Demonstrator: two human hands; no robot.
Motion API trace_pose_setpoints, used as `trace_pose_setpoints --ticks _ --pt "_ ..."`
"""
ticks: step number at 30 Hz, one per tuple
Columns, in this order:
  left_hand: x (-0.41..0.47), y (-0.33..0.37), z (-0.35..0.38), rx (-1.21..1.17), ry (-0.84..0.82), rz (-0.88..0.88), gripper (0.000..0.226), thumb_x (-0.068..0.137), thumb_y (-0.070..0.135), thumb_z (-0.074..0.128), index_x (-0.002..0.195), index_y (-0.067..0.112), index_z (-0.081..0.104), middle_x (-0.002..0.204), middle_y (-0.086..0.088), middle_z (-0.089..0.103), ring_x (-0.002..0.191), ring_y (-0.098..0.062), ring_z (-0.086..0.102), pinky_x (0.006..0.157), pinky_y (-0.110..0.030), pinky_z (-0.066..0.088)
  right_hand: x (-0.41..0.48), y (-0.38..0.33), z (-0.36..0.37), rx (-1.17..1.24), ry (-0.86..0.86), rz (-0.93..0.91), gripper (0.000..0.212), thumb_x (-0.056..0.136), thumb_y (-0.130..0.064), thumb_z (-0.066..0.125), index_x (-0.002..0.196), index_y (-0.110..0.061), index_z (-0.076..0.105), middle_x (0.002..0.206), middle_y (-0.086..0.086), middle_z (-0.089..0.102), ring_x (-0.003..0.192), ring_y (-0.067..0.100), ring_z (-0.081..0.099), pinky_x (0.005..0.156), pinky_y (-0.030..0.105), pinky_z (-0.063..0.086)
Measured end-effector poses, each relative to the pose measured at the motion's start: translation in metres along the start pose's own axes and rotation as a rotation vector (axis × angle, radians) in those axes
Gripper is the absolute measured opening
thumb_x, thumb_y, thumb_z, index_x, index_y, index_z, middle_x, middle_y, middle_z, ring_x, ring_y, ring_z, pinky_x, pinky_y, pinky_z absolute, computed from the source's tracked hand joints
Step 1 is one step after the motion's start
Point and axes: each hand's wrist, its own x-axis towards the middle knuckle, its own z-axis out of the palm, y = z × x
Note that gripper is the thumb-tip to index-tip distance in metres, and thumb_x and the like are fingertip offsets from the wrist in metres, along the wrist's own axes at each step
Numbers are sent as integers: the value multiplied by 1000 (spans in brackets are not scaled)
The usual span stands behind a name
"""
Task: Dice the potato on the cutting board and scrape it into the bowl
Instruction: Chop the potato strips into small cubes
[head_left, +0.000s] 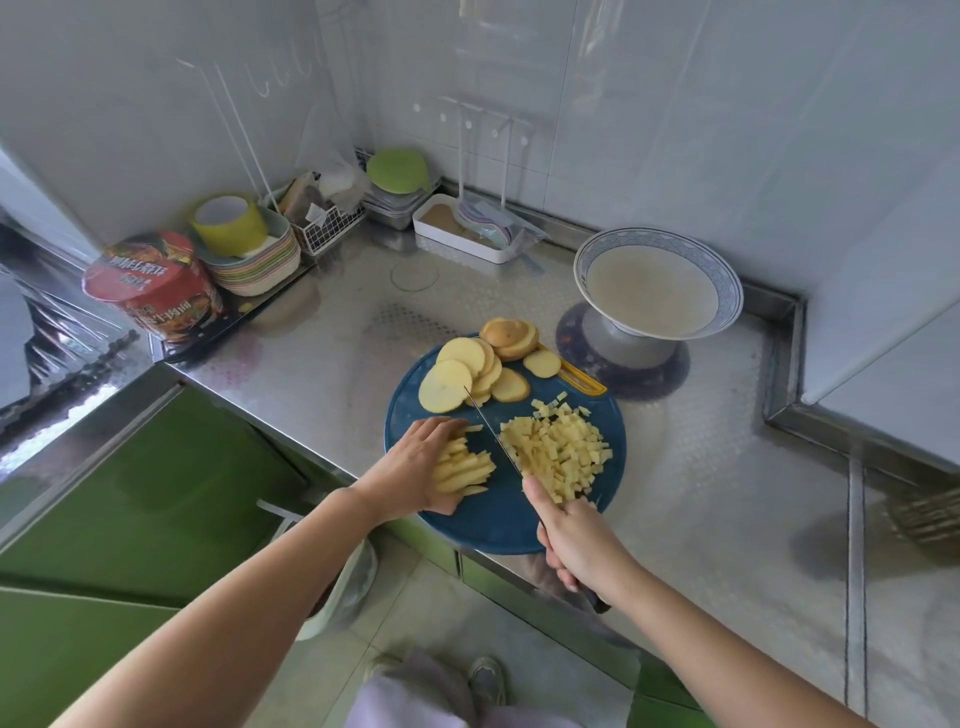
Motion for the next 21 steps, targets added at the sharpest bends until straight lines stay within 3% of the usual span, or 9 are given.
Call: trace_pose_setpoints --ticks 3,7,14,17,21 --pt "0 -2 -2 37 6 15 101 68 47 76 150 23 20 148 4 31 137 -13 27 115 -22 13 0 4 7 -2 23 14 64 95 -67 34 60 -13 33 42 -2 32 32 13 32 36 21 30" --pt "1 -3 -3 104 25 32 101 70 52 74 150 23 21 149 4 34 140 -15 26 118 -31 -3 3 6 16 36 48 35 64 95 -67 34 61 -13 36 44 1 34 32 14 34 36 21 32" --pt "10 4 5 -24 36 64 109 66 47 78 151 19 17 149 0 22 138 -16 19 117 -23 13 8 9 30 57 66 55 67 92 -71 32 56 -15 33 45 3 32 34 17 33 37 24 30" --pt "14 5 7 -14 23 43 119 65 46 78 153 15 5 147 -2 18 137 -19 20 115 -20 11 9 10 30 46 72 55 68 93 -71 31 55 -14 33 43 2 33 33 17 33 37 24 31" --pt "14 9 6 225 1 1 127 66 60 72 152 12 -8 150 -6 15 141 -27 11 120 -44 0 9 10 31 41 77 61 68 93 -69 32 54 -14 32 40 0 32 32 16 32 37 24 30"
